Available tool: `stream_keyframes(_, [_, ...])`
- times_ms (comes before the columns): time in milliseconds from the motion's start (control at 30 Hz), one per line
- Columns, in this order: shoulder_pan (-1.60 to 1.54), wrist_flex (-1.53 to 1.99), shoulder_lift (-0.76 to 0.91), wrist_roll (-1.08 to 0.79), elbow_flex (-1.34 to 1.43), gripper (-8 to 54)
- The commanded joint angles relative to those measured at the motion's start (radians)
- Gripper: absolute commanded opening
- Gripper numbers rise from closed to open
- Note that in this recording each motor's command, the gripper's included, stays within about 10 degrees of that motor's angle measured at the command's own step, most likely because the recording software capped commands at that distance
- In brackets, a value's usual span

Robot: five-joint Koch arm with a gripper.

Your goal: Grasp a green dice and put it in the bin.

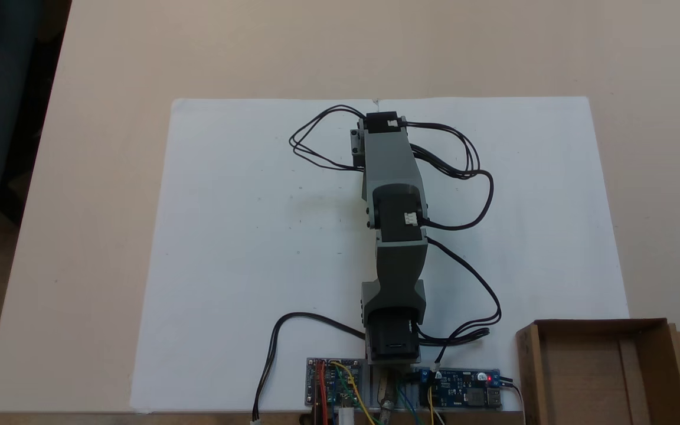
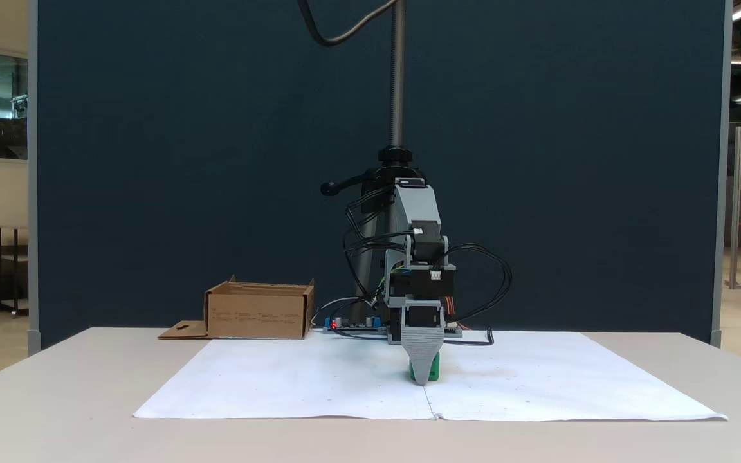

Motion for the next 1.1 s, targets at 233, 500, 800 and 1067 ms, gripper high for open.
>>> stream_keyframes(233, [0.005,-0.034,0.017,0.067,-0.023,16.4])
stream_keyframes(500, [0.095,-0.063,0.138,0.069,-0.021,12.1])
stream_keyframes(800, [0.443,-0.333,0.431,0.064,-0.037,12.1])
stream_keyframes(1067, [1.069,-0.334,0.463,-0.009,-0.229,12.1])
